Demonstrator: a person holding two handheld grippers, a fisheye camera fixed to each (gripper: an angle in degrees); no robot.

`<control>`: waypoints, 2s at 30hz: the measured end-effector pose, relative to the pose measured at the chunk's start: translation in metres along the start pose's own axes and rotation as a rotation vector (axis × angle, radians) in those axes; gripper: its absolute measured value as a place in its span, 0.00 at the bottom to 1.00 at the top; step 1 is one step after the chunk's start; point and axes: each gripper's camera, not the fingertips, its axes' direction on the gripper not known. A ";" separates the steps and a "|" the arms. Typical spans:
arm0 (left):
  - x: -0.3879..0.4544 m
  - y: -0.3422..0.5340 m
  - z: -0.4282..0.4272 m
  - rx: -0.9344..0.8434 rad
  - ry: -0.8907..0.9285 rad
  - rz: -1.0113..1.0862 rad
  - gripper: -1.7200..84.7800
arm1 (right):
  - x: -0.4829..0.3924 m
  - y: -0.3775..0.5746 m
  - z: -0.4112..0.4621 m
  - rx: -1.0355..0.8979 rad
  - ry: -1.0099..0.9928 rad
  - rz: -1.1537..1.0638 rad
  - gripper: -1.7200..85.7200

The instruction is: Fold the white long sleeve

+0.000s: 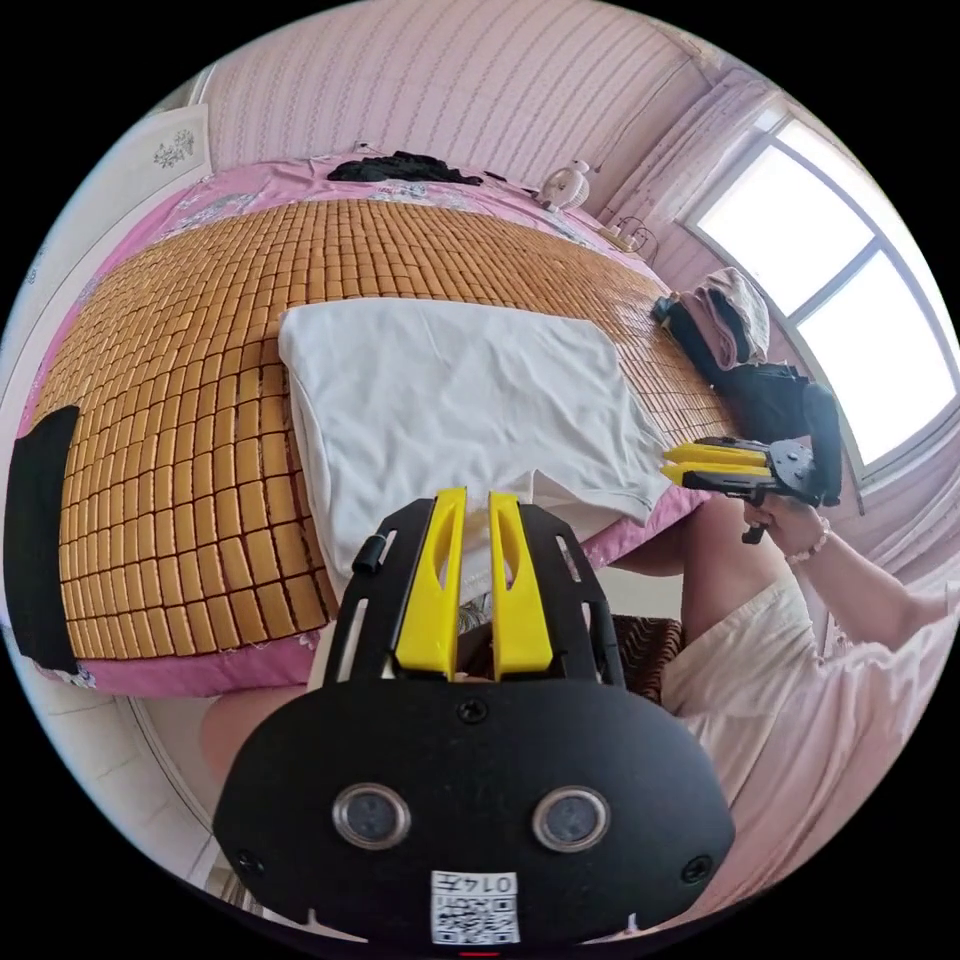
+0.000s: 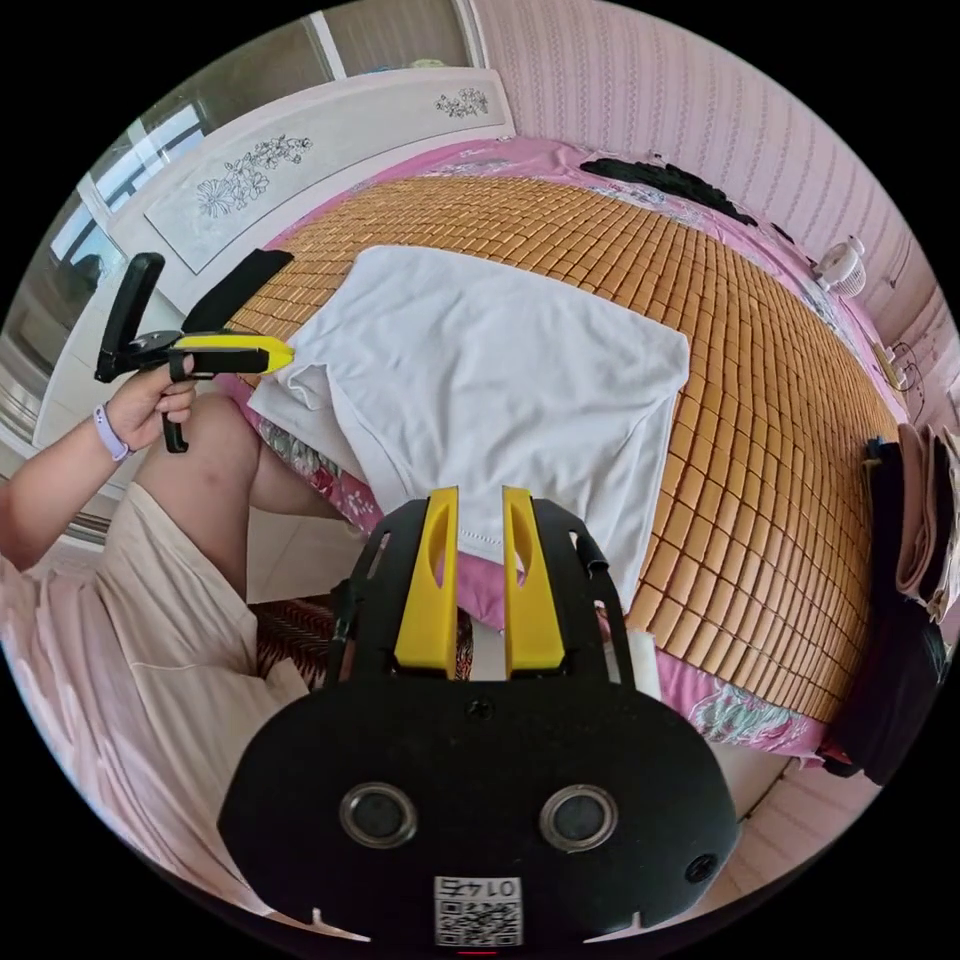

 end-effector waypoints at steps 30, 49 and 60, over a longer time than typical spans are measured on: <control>0.175 0.048 0.081 -0.046 -0.159 0.423 0.01 | -0.090 -0.280 0.111 -0.573 0.038 -0.529 0.01; 0.241 0.057 0.059 0.059 -0.011 0.481 0.10 | 0.070 -0.067 -0.034 -0.076 -0.099 0.068 0.06; 0.317 0.021 0.088 -0.056 -0.007 0.572 0.19 | 0.128 0.066 -0.034 -0.120 -0.090 0.397 0.08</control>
